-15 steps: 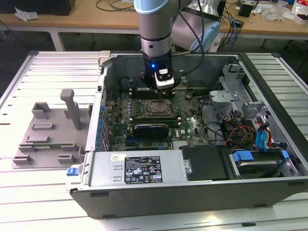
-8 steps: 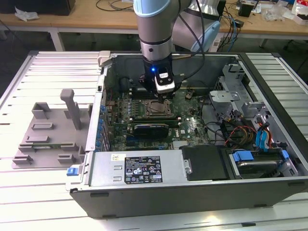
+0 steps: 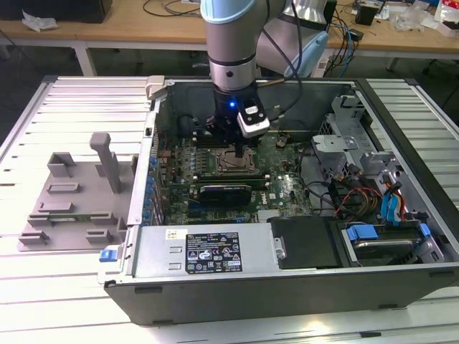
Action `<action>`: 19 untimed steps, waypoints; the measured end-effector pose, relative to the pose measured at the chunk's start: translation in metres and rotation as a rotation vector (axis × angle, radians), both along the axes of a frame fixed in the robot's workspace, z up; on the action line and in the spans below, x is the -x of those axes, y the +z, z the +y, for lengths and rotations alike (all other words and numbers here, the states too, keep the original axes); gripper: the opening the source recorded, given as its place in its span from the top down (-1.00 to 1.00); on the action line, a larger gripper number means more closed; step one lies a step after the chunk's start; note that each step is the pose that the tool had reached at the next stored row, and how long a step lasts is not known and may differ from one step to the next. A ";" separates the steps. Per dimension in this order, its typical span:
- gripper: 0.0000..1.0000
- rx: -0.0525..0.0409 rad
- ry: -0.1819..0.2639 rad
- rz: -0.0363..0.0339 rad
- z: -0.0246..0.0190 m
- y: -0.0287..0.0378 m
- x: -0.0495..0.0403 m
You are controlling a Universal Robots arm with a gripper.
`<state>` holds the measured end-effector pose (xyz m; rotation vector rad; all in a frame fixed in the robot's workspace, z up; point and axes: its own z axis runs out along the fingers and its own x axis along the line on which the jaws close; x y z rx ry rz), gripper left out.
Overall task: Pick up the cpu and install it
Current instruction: 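Install the first cpu locking lever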
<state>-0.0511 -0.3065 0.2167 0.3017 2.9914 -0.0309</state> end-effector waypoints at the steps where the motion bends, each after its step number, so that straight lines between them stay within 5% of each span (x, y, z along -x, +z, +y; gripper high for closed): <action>1: 0.79 0.0055 0.016 0.0059 0.0000 -0.0003 0.0000; 5: 0.79 0.0063 0.021 0.0079 0.0000 -0.0004 0.0000; 6: 0.79 0.0059 0.022 0.0261 0.0001 -0.0007 -0.0004; 7: 0.79 0.0058 0.022 0.0516 0.0000 -0.0007 -0.0011; 8: 0.79 0.0058 0.022 0.0629 0.0000 -0.0006 -0.0012; 11: 0.79 0.0060 0.028 0.0636 0.0000 -0.0006 -0.0012; 16: 0.79 0.0098 0.151 0.0631 0.0000 -0.0013 -0.0013; 19: 0.79 0.0131 0.172 0.0637 0.0000 -0.0012 -0.0013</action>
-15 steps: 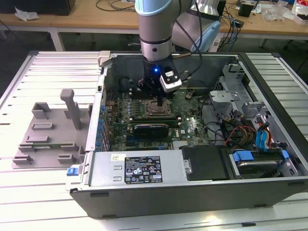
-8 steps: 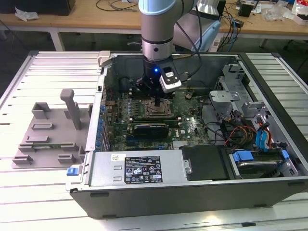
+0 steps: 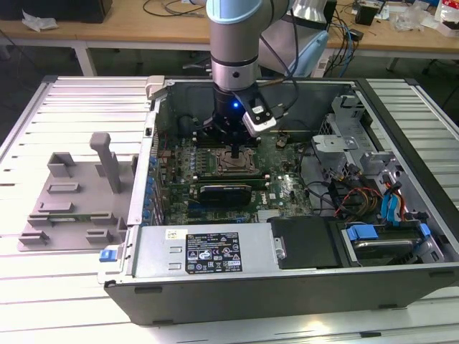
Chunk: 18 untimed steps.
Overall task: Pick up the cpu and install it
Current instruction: 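Install the first cpu locking lever, then install the second cpu locking lever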
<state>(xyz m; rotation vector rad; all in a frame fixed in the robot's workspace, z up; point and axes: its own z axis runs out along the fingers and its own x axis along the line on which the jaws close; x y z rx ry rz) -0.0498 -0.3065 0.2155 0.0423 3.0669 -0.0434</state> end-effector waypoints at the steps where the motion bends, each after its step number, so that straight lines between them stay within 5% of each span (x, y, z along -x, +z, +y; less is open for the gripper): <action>1: 0.79 0.0011 0.000 0.0000 0.0000 0.0003 0.0000; 8: 0.79 0.0030 0.000 -0.0002 -0.0008 0.0201 -0.0001; 18: 0.79 0.0032 0.000 -0.0001 -0.0045 0.0240 -0.0002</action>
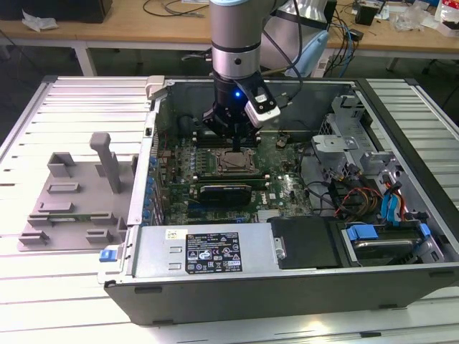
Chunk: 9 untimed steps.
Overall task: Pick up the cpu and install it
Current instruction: 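Install the second cpu locking lever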
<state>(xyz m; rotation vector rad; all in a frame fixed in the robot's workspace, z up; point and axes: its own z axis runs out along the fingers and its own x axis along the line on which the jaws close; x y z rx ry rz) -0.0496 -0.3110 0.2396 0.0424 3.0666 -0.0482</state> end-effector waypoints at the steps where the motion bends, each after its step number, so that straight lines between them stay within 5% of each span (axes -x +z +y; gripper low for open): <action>1: 0.79 -0.0001 0.000 0.0000 0.0000 0.0001 0.0000; 9: 0.79 -0.0001 0.000 -0.0001 -0.0001 0.0019 0.0000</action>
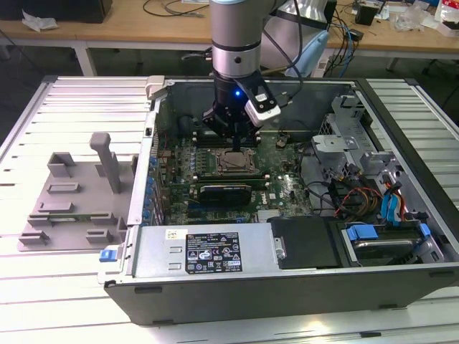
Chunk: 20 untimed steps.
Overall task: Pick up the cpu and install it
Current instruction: 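Install the second cpu locking lever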
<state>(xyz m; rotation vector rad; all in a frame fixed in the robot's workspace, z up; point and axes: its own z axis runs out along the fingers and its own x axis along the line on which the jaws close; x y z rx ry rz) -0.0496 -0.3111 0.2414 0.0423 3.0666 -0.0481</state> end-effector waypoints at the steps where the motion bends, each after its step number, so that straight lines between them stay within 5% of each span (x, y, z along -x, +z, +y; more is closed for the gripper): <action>1: 0.79 0.0003 0.000 0.0002 -0.0006 0.0001 0.0000; 13: 0.79 0.0001 0.000 0.0000 -0.0144 0.0000 0.0000; 20: 0.79 0.0001 0.000 0.0001 -0.0184 0.0000 0.0000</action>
